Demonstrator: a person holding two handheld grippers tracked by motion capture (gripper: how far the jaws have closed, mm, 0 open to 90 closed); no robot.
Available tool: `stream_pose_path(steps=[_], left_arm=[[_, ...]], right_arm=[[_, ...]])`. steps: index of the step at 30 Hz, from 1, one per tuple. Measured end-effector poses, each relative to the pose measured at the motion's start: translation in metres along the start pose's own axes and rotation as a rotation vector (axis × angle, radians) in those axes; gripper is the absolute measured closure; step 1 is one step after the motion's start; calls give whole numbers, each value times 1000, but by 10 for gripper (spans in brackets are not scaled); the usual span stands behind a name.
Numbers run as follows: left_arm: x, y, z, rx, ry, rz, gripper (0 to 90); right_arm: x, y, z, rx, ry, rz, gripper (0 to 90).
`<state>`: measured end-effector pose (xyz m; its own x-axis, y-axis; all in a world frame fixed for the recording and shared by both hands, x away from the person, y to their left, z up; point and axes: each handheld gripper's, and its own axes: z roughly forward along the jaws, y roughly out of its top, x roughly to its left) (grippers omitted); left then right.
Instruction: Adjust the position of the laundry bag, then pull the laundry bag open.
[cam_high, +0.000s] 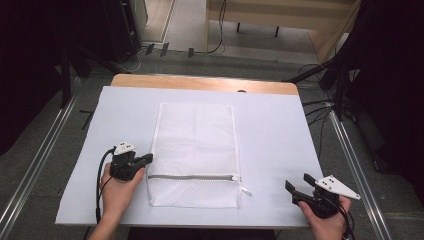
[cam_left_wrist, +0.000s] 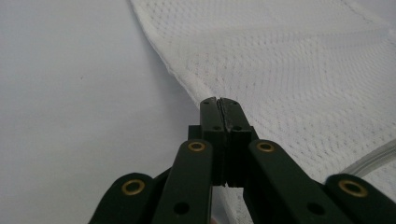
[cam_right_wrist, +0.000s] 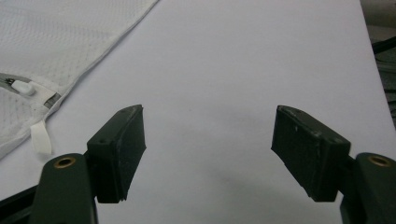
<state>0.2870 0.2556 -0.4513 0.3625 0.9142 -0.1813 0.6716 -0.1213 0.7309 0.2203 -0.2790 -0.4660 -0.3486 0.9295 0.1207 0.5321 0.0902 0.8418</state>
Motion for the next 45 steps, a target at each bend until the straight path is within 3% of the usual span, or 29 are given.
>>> stream_pose_path(steps=[1,4,7,11,15,19,21,24,26,28,29,31,35,41,45], left_arm=[[-1,0,-1,-15,18,-4,792],[-4,1,-2,-21,19,-7,542],[-11,2,-8,-55,19,-4,474],[-21,3,-12,-77,7,9,468],[-28,4,-11,-73,-11,29,468],[-40,2,-7,-60,-33,55,468],[-43,0,-4,-56,-47,63,477],[-49,0,-1,-50,-68,68,479],[-53,0,-1,-56,-83,74,479],[-55,0,0,-53,-85,79,478],[-60,0,1,-46,-109,96,507],[-64,-1,3,-45,-121,103,523],[-70,-1,5,-39,-139,113,537],[-82,-1,9,-30,-158,135,540],[-84,-1,10,-23,-164,143,543]], right_arm=[[2,-1,0,-13,-3,0,269],[6,0,0,-30,7,1,311],[13,2,-1,-42,53,13,409],[29,5,1,-42,97,7,439],[40,6,7,-35,132,20,469],[59,6,20,-20,176,3,478],[68,5,25,11,206,7,514],[80,5,30,28,208,4,556],[87,5,33,38,241,-3,559],[90,5,35,50,245,-7,558],[95,5,40,86,266,4,557],[98,5,44,109,283,37,565],[103,5,49,142,255,56,578],[111,4,56,155,143,42,584],[116,4,62,172,157,43,586]])
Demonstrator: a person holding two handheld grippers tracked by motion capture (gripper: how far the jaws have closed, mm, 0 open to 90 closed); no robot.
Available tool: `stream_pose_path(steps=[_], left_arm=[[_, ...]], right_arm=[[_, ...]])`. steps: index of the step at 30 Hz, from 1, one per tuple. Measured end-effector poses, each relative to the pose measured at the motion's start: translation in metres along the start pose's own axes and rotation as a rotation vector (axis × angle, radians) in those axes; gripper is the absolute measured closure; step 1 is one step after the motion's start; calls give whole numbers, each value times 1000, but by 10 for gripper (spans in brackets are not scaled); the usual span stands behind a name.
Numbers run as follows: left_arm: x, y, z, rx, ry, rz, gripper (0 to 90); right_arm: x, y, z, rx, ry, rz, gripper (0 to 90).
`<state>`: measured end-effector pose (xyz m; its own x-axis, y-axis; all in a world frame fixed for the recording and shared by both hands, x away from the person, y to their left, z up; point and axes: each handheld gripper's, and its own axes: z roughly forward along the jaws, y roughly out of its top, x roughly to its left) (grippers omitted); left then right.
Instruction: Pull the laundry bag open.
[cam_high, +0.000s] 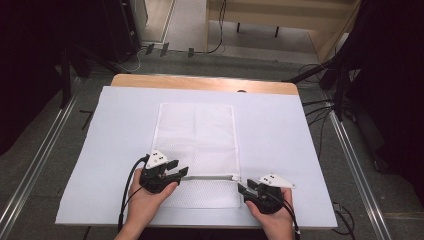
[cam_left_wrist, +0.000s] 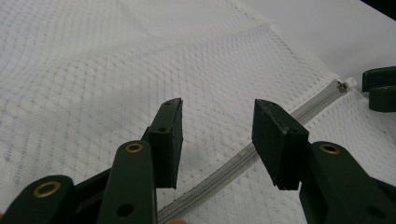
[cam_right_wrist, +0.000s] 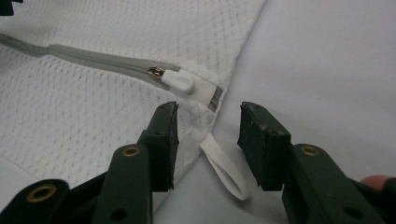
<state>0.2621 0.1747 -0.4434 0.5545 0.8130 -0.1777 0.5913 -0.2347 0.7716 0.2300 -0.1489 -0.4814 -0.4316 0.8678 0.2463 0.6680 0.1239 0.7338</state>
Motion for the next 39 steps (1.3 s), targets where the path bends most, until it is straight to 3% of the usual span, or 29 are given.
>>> stream_pose_path(steps=[7,8,12,15,18,19,23,24,27,29,33,34,39], left_arm=[[-5,2,3,-2,-25,-2,544],[-8,3,3,-2,-34,3,543],[-15,6,7,-7,-53,5,545],[-21,8,10,-2,-60,19,542],[-32,14,16,-5,-91,23,539],[-36,15,18,-2,-102,35,539],[-48,16,24,10,-142,56,550],[-55,15,29,19,-175,50,560],[-60,14,36,39,-201,48,608],[-63,11,46,70,-223,40,627],[-65,9,51,83,-229,31,619],[-66,8,52,90,-228,40,611],[-68,6,54,94,-230,47,599]], right_arm=[[6,1,8,-4,-14,-35,528],[10,1,11,-6,-42,-65,538],[18,-2,12,-19,-136,-103,669],[20,-3,12,-20,-149,-121,732],[21,-2,13,-17,-134,-114,890],[21,-1,13,-12,-127,-106,897],[19,1,13,-20,-81,-78,900],[19,1,12,-30,-75,-81,900],[22,2,8,-64,-65,-90,900],[28,5,0,-120,-44,-112,900],[34,8,-7,-167,-15,-140,900],[37,9,-10,-186,11,-146,900],[44,11,-12,-204,53,-170,900]])
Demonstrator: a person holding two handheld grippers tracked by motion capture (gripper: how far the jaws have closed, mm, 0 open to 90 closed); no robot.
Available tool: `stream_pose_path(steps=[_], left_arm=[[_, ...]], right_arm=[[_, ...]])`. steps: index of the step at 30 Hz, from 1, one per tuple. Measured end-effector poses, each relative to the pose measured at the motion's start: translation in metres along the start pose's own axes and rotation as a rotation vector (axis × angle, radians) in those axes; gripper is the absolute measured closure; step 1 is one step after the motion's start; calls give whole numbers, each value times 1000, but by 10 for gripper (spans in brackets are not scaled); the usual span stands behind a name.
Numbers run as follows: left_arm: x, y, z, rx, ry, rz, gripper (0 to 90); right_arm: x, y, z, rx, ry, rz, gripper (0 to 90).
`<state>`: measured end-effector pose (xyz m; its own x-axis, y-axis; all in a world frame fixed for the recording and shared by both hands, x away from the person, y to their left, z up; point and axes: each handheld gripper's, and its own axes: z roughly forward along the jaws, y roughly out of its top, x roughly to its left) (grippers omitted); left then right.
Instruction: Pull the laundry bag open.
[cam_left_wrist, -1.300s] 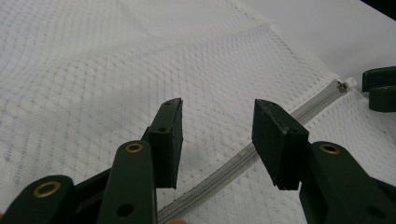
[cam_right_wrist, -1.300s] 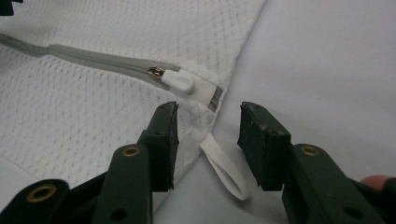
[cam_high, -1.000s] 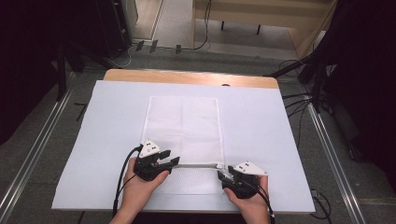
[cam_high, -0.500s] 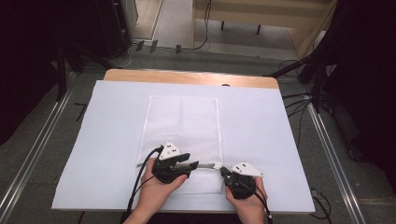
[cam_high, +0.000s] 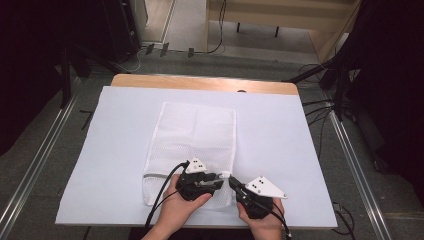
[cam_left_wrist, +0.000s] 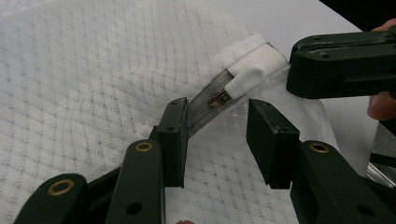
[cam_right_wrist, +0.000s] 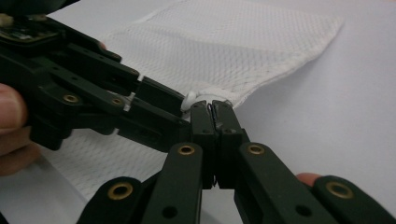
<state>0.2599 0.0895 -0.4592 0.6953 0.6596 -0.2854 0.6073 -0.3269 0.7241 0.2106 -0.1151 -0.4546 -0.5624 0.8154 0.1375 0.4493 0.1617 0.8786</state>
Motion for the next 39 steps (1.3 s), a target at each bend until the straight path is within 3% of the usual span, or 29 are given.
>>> stream_pose_path(steps=[8,13,17,20,22,29,31,34,36,39], left_arm=[[0,1,-3,-15,-35,9,689],[3,1,-7,-18,-49,13,718],[7,2,-11,-32,-82,-9,723],[9,2,-12,-38,-80,-10,720],[12,3,-16,-58,-84,-39,706],[11,3,-14,-46,-92,-49,713],[12,3,-14,-51,-100,-53,729],[17,3,-21,-96,-95,-89,806],[19,3,-22,-97,-98,-98,829],[20,0,-17,-54,-110,-104,842]], right_arm=[[2,0,0,-7,36,-6,900],[1,0,0,-9,31,-15,900],[0,-1,0,-9,28,-14,900],[0,-1,0,-3,25,-16,900],[0,-1,0,-1,24,-21,900],[3,-2,2,1,36,-27,900],[3,-2,1,0,40,-31,900],[3,-2,1,-1,41,-34,900],[3,-2,1,-1,41,-32,900],[3,-2,2,-1,42,-37,900]])
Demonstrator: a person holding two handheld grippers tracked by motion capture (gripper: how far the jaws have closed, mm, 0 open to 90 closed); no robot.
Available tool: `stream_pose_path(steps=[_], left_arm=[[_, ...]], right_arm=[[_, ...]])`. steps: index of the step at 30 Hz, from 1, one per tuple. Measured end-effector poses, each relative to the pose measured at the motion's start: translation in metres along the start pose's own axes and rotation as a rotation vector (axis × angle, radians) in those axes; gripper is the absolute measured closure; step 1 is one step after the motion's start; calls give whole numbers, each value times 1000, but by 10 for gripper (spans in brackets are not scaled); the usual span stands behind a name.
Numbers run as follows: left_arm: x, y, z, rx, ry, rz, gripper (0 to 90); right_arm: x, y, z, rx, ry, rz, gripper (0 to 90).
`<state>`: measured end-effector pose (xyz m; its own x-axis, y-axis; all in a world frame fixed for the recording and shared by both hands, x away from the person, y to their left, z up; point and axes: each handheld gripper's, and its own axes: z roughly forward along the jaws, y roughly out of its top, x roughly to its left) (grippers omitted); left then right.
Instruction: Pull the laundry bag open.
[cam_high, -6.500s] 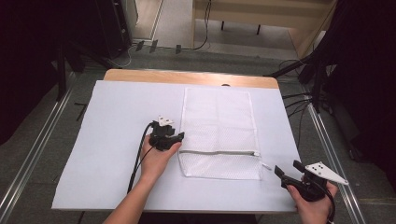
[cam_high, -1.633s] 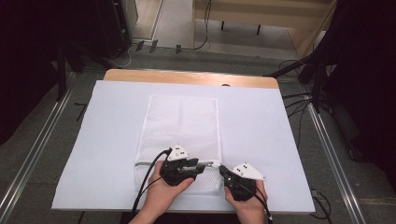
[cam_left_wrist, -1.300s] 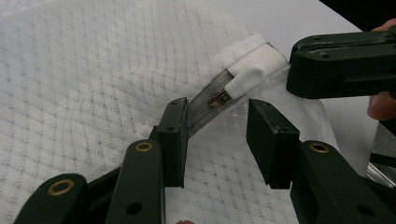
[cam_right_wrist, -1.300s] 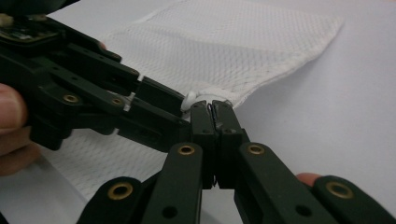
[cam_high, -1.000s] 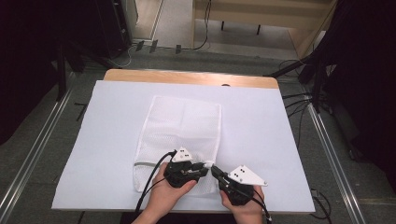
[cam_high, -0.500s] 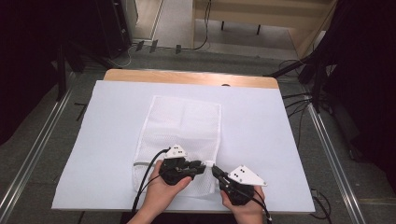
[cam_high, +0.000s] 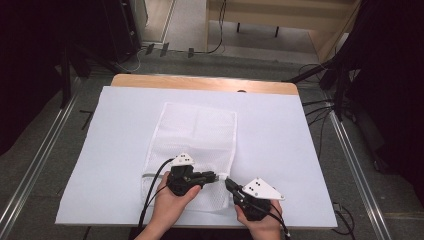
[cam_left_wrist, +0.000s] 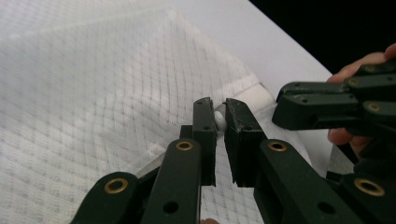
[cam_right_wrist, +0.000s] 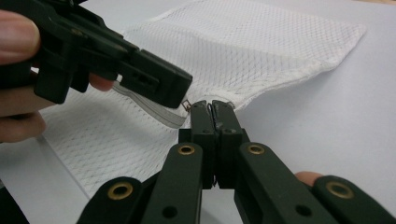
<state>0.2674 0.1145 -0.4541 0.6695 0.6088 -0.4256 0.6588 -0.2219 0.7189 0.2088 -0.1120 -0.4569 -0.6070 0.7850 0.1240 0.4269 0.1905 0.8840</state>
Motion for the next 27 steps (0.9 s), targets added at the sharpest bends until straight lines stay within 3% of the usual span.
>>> stream_pose_path(steps=[5,13,19,27], left_arm=[[5,-2,3,17,-22,-38,840],[5,-2,1,19,-34,-28,863],[4,-3,0,23,-34,-15,881],[6,-4,-1,41,10,12,882]], right_arm=[[0,0,-1,0,0,-2,900],[1,0,-1,1,-7,-18,900],[1,1,-2,11,-40,-20,900],[-2,3,-5,23,-76,-13,900]])
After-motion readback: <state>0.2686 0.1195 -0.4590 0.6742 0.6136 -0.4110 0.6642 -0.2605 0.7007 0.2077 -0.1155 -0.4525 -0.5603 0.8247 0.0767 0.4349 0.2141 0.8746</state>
